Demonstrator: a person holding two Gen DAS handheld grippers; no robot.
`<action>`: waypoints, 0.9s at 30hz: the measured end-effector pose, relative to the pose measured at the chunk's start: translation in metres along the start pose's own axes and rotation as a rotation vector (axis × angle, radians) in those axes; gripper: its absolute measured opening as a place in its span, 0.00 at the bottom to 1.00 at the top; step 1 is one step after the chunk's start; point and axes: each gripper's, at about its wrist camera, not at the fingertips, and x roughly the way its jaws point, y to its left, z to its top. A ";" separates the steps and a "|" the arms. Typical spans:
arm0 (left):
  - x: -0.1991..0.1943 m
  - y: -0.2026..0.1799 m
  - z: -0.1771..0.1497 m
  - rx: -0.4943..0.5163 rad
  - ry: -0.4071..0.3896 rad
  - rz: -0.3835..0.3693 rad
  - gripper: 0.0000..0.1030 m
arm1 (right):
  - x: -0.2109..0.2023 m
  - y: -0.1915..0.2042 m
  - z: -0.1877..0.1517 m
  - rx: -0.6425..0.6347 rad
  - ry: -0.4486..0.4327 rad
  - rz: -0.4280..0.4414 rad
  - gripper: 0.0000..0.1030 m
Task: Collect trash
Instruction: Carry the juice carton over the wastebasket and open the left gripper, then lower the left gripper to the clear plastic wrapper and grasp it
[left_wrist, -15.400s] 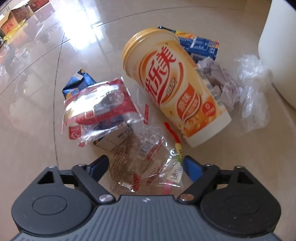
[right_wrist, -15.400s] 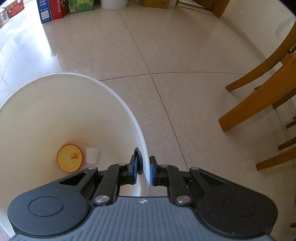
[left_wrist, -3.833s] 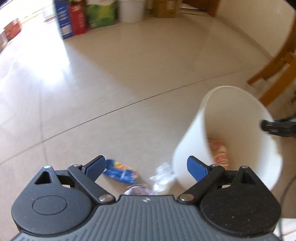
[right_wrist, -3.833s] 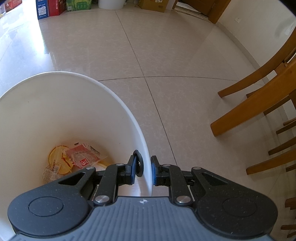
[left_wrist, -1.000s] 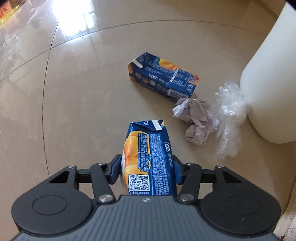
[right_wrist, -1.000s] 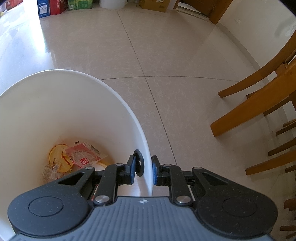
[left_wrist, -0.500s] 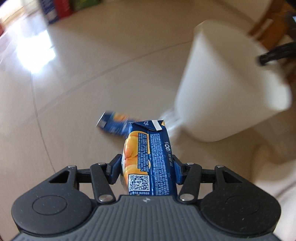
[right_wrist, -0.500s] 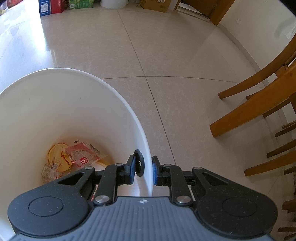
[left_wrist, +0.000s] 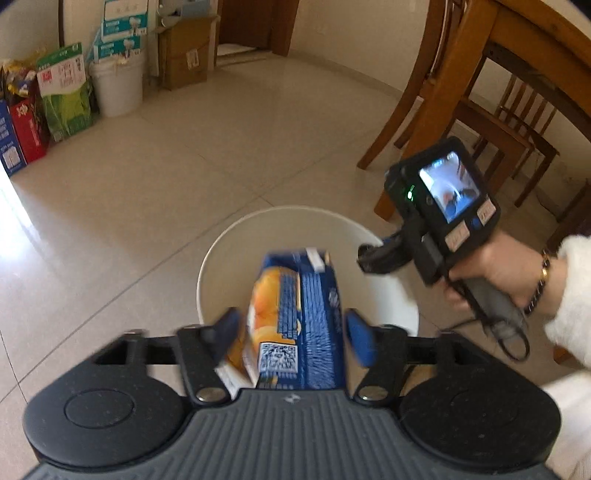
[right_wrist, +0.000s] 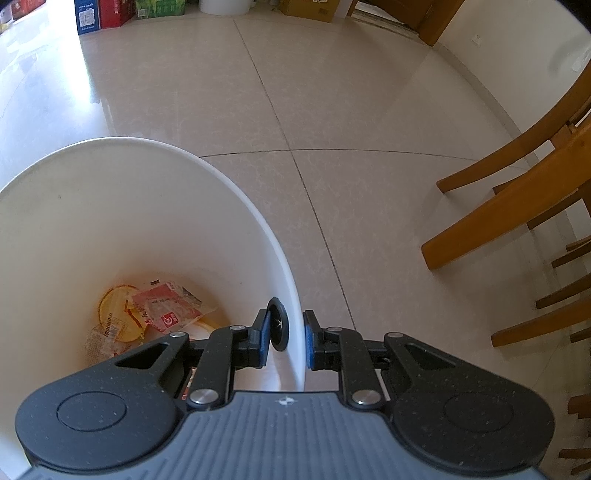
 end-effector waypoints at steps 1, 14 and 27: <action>-0.002 -0.002 0.001 0.007 -0.014 0.008 0.79 | 0.000 -0.001 0.000 0.000 0.000 0.002 0.21; -0.006 0.042 -0.020 -0.064 0.011 0.122 0.89 | 0.002 -0.011 -0.003 0.008 -0.004 0.019 0.20; 0.018 0.079 -0.090 -0.138 0.086 0.214 0.93 | 0.003 -0.009 -0.003 0.009 -0.004 0.015 0.20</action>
